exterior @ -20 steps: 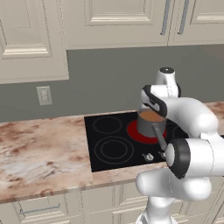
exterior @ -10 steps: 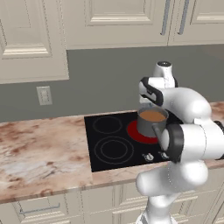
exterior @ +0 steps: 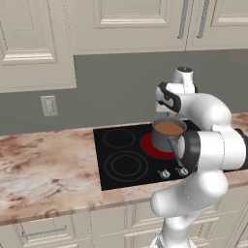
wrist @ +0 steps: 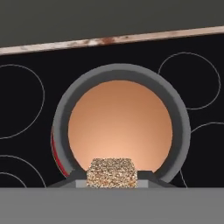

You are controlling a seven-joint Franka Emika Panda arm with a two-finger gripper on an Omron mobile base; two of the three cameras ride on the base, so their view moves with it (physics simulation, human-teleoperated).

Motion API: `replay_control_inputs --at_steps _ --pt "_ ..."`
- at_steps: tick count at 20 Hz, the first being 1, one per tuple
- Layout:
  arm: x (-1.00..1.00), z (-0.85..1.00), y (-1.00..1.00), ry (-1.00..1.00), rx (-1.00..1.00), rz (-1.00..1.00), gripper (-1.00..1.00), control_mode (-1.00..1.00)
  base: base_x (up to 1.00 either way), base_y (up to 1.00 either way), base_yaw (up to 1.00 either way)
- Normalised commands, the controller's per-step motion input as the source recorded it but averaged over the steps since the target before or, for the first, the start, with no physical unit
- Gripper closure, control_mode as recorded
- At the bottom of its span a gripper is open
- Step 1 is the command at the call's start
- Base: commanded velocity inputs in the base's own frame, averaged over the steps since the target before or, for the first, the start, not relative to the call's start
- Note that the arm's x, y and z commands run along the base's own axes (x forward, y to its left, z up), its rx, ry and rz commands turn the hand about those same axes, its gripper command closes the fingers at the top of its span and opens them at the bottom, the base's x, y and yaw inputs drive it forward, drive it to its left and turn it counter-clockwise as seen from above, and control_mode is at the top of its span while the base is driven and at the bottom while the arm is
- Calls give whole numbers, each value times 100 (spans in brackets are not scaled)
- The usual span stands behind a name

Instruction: Pick up the sugar cube(s) and place them in the saucepan with hot chocolate.

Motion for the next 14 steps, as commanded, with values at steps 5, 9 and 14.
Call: replay_control_inputs --at_steps 5,9,14 --pt "26 -6 -2 1 0 -2 100 -100 0 0 0" --pt "30 -16 0 1 0 -3 100 -100 0 0 0" --pt "21 -33 0 1 0 0 100 -100 0 0 0"
